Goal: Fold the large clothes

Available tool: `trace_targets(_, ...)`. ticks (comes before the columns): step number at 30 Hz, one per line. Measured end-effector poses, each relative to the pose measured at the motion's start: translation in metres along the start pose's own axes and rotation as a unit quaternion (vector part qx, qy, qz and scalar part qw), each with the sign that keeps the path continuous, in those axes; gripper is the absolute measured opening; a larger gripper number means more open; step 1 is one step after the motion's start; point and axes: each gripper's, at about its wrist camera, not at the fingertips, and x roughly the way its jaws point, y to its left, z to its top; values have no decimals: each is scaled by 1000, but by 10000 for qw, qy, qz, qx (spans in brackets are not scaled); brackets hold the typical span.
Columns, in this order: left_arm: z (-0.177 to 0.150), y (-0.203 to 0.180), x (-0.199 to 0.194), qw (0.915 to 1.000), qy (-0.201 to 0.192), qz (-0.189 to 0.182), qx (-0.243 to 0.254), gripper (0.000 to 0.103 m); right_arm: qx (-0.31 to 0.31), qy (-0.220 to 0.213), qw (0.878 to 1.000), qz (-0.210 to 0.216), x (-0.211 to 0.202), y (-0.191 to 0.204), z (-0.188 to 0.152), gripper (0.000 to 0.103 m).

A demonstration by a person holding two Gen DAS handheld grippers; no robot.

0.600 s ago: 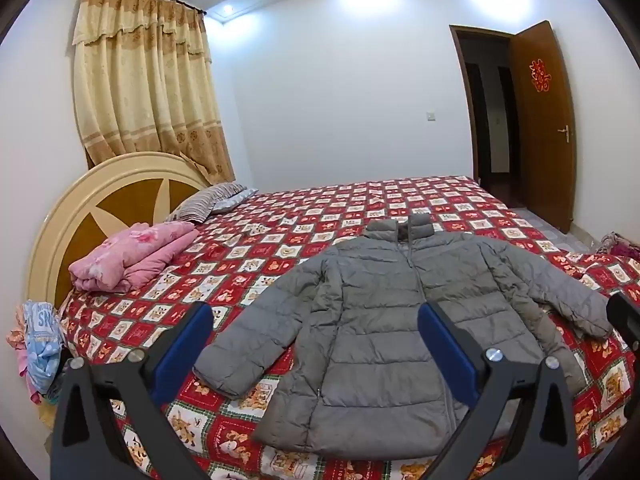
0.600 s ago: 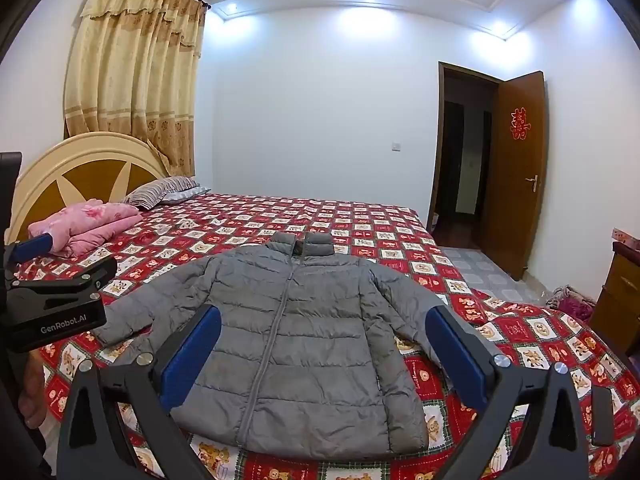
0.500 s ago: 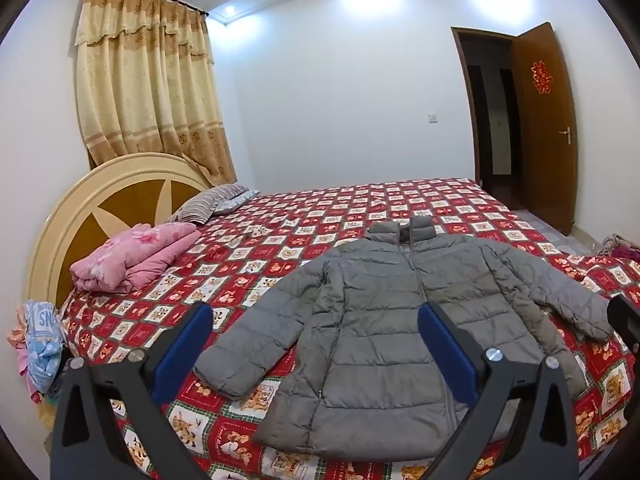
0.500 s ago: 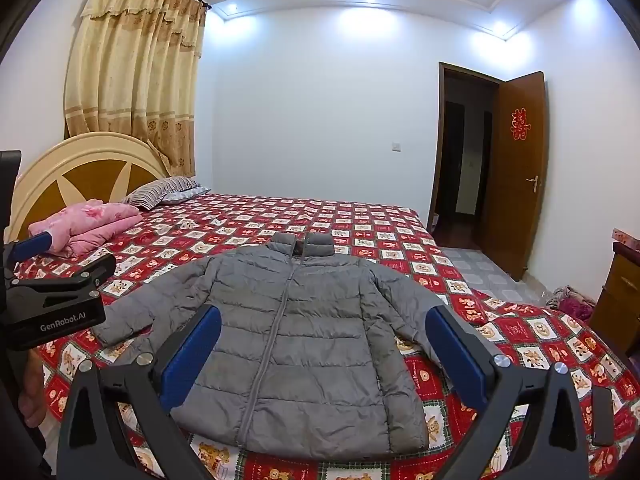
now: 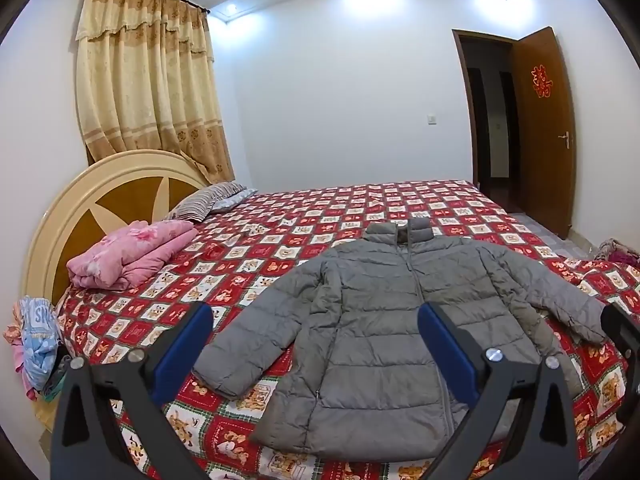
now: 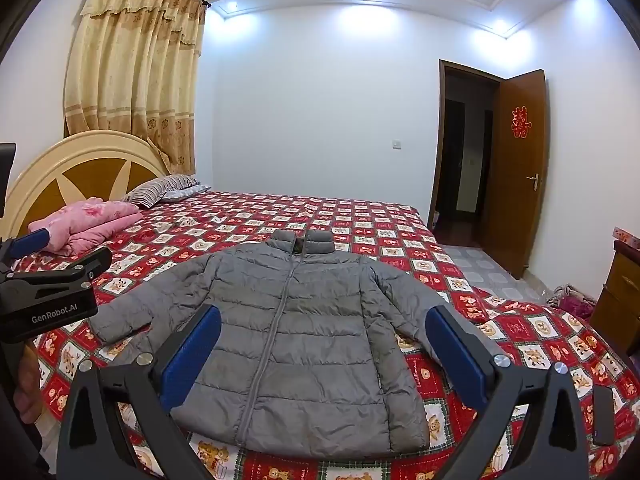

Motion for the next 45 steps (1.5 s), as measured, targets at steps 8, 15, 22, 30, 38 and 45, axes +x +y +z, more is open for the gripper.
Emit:
trace_targets(8, 1, 1, 0, 10000, -13, 14, 1, 103, 14, 38, 10000, 6, 8, 0, -4, 102)
trace_targets(15, 1, 2, 1, 10000, -19, 15, -8, 103, 18, 43, 10000, 3, 8, 0, -4, 102)
trace_targets(22, 2, 3, 1, 10000, -11, 19, -6, 103, 29, 74, 10000, 2, 10, 0, -7, 102)
trace_targets(30, 4, 5, 1, 10000, -26, 55, -34, 103, 34, 101, 9999, -1, 12, 0, -8, 102)
trace_targets(38, 4, 7, 2, 10000, -27, 77, -39, 103, 38, 124, 9999, -2, 15, -2, -13, 102)
trace_targets(45, 5, 7, 2, 10000, -39, 70, -34, 103, 32, 124, 9999, 1, 15, -1, -12, 102)
